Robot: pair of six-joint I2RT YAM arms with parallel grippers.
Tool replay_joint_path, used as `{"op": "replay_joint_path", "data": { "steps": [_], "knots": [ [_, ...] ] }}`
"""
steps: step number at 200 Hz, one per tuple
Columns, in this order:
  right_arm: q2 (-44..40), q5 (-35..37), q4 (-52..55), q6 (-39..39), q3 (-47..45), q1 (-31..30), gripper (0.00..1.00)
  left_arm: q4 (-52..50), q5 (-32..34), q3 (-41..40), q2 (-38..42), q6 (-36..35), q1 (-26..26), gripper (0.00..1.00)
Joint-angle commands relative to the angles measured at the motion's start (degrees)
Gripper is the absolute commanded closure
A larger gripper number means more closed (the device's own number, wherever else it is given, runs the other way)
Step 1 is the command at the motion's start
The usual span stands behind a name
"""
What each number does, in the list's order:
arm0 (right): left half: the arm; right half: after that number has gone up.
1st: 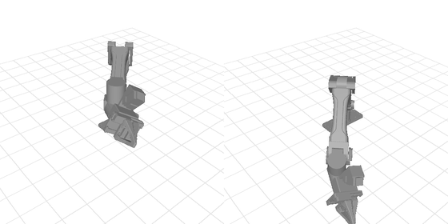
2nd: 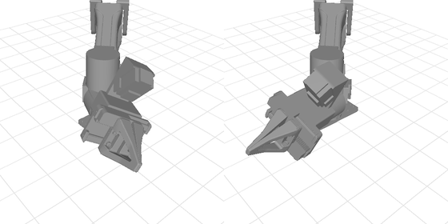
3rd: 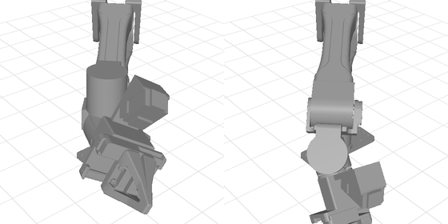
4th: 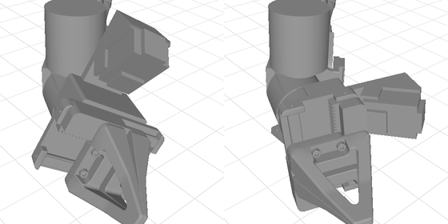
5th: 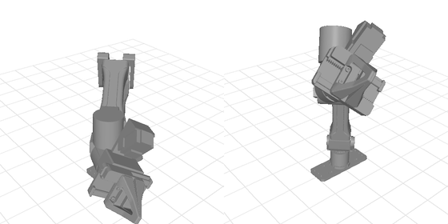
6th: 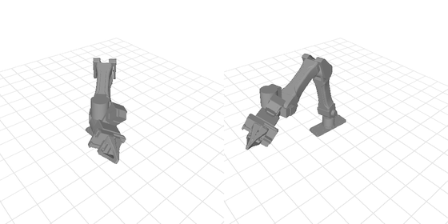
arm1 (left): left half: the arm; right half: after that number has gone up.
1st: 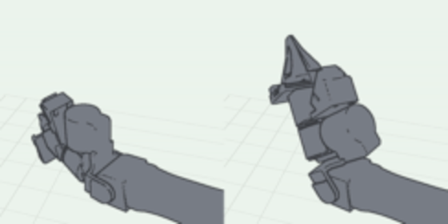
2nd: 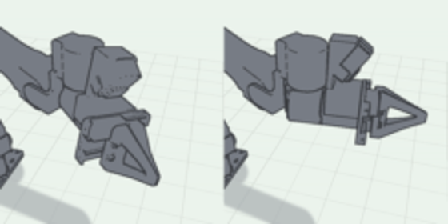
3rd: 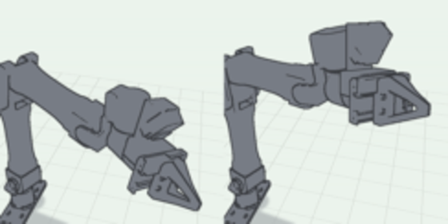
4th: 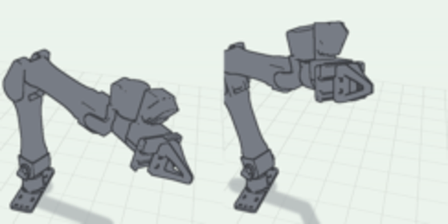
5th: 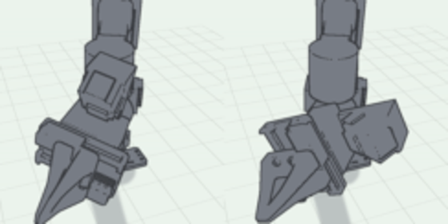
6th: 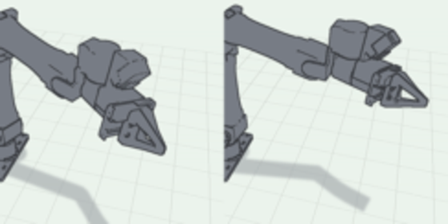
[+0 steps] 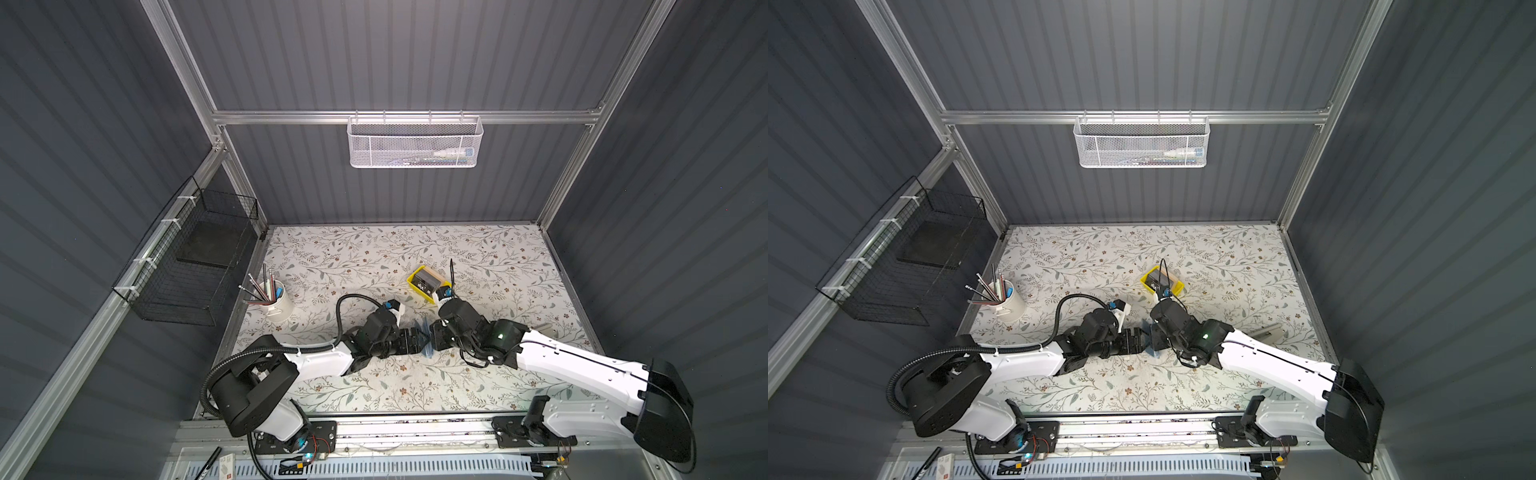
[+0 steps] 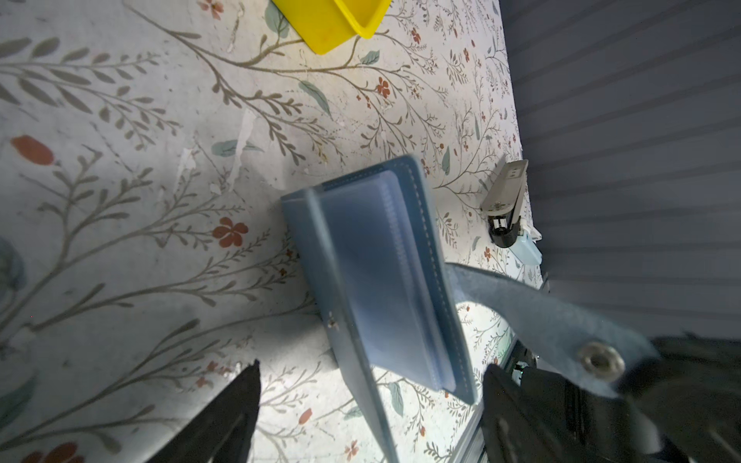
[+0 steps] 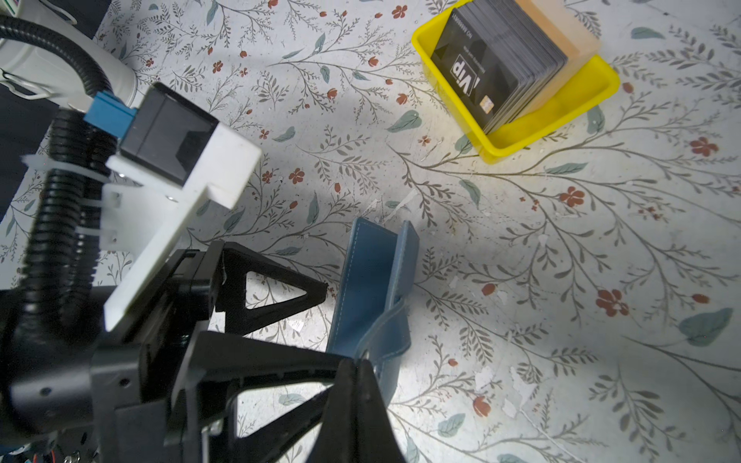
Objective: Insert credit cards into a card holder
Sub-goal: Open the card holder at the center of the table.
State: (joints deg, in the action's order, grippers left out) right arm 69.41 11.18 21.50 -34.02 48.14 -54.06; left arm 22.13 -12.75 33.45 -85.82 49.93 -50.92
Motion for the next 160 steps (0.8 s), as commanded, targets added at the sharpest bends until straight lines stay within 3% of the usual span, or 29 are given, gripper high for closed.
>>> {"op": "replay_joint_path", "data": {
  "steps": [1,160],
  "knots": [
    [-0.4,1.3,0.5,0.4,1.6,-0.3,1.0,1.1,-1.4,0.0,0.5,-0.9,0.1,0.13],
    [1.0,2.9,3.0,0.0,1.7,-0.4,1.0,-1.7,0.7,1.1,-0.8,0.0,0.2,0.32]
  ]
}}
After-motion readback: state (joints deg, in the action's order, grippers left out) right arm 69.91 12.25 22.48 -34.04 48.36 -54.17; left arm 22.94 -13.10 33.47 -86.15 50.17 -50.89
